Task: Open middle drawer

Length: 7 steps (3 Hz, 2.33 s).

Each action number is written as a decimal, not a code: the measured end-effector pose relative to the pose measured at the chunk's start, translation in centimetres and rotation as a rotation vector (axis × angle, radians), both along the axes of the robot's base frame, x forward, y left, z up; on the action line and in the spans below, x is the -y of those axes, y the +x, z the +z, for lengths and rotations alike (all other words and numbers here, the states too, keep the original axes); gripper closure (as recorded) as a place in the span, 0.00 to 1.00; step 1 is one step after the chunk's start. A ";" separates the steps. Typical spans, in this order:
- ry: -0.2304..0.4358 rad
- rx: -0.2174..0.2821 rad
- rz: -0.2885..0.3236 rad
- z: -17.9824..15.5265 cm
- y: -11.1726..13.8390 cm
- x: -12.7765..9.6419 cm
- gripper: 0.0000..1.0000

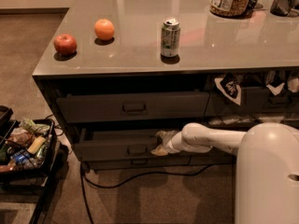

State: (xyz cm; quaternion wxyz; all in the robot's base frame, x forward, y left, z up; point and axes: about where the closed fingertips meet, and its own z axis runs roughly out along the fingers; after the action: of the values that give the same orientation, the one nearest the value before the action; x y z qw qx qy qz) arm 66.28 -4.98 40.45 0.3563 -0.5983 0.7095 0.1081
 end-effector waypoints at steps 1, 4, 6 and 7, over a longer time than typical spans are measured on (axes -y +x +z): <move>0.000 0.000 0.000 0.1 0.0 0.0 0.60; -0.009 -0.058 0.017 0.0 -4.0 -1.5 0.49; 0.006 -0.029 0.126 -0.3 -7.2 -1.9 0.46; 0.074 0.026 0.220 -0.4 -9.1 -2.1 0.46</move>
Offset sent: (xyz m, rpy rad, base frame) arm -0.0424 0.0154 0.0010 0.0032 0.0495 -0.0122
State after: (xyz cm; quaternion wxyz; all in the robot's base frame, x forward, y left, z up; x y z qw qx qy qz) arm 57.20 -2.85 40.02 0.3732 -0.6604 0.6304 0.1651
